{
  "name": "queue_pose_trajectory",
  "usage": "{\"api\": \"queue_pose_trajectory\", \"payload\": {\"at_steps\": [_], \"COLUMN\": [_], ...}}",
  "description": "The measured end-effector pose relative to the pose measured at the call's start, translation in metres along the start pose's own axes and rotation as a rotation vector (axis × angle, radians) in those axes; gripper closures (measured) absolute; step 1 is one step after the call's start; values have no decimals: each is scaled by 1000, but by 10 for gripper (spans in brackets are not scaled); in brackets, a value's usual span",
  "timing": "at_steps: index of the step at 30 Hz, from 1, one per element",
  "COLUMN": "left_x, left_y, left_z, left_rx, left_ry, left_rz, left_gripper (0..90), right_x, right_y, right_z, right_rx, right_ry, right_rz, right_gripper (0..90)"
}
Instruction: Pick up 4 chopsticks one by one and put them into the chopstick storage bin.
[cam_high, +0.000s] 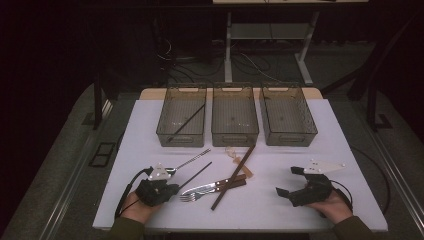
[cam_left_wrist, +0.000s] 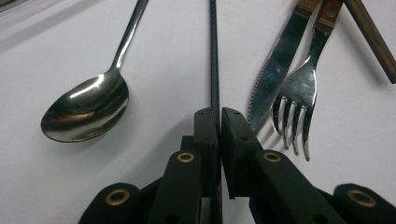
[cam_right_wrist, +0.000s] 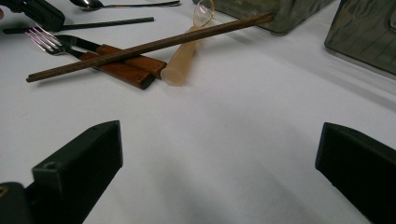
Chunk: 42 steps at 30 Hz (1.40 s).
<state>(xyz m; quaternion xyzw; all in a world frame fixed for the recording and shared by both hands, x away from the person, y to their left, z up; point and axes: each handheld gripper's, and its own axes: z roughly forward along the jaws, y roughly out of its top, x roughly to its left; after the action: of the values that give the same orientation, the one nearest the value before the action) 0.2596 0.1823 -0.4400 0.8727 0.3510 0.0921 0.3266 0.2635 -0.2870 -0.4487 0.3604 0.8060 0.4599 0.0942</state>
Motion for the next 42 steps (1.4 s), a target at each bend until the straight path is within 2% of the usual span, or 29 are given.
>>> {"api": "queue_pose_trajectory", "payload": {"at_steps": [5,9,12,17,24,32,36,42], "left_x": [-1,0,0,1,2,5,6,7], "left_y": [2,2,3,4,6,10,12,16], "left_z": [0,-1,-1,-5,-7,-13,-14,-17], "left_rx": [13,13,14,-13,-21,-75,-94,-124], "left_ry": [9,-8,-16,-14,-20,-37,-36,-42], "left_rz": [14,0,6,-6,-3,-46,-39,-53], "left_gripper": [852,853,853,853,853,853,853,853], "right_x": [0,0,0,0,0,0,-1,-1], "right_y": [0,0,0,0,0,0,0,0], "right_z": [0,0,0,0,0,0,0,0], "right_rx": [-1,-2,1,2,2,3,3,4], "right_ry": [1,1,1,0,1,0,0,0], "right_rz": [-1,0,-2,-1,0,-1,0,1], "right_gripper": [7,7,7,7,7,7,7,7]}}
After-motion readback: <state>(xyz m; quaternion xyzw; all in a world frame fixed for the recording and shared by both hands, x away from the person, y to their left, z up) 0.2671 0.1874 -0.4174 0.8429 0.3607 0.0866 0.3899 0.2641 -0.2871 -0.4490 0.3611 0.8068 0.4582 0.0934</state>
